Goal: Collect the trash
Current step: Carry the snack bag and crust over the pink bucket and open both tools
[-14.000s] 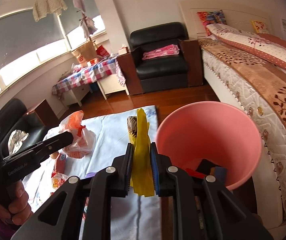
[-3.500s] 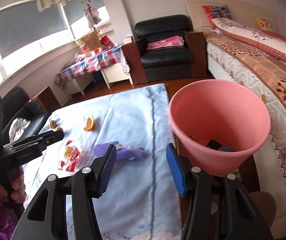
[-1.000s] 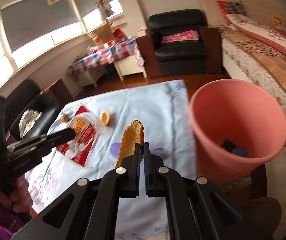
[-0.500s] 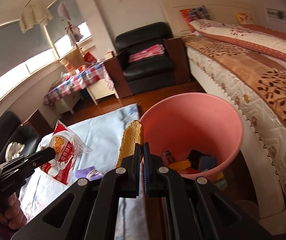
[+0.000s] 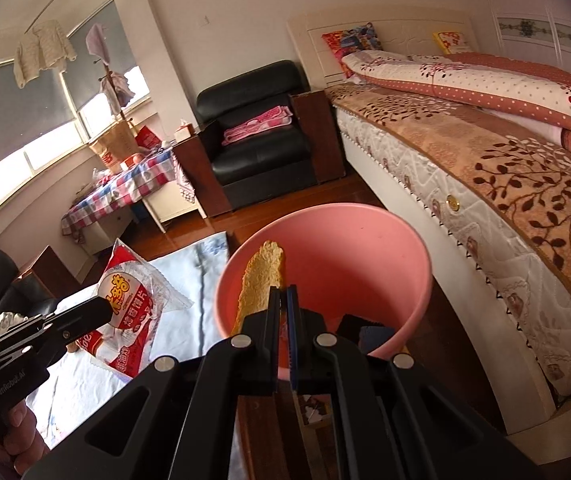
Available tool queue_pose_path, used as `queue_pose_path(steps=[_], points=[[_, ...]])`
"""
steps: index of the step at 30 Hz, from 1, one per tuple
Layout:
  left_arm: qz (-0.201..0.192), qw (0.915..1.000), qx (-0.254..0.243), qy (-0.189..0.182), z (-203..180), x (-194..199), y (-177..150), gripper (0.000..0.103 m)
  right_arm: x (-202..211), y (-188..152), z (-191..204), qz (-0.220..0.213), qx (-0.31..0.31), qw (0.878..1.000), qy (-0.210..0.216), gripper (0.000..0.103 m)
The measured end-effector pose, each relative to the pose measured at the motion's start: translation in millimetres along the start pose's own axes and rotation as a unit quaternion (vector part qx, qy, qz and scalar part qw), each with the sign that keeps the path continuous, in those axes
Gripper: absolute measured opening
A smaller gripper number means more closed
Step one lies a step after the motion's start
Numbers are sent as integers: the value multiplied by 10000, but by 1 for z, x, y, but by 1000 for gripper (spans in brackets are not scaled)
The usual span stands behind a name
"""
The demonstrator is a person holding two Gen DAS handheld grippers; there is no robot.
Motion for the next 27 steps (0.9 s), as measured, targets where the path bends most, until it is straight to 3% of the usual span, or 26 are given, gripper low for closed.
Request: queue_pose_path(steps=[27], points=[[536,9981,-213,196,-30,-96,0,4,-28,2,-53,-26,-469,9980,-416,3]])
Point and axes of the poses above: each gripper's, at about its wrist camera, not at the fingertips, and x roughly against the way its jaws point, z to its left, y to its top, the point moved 6 cm from there along -x, roughly the way its jaws point, and after that the axes turned 3 degrees about -x, right-handed, at the moved point
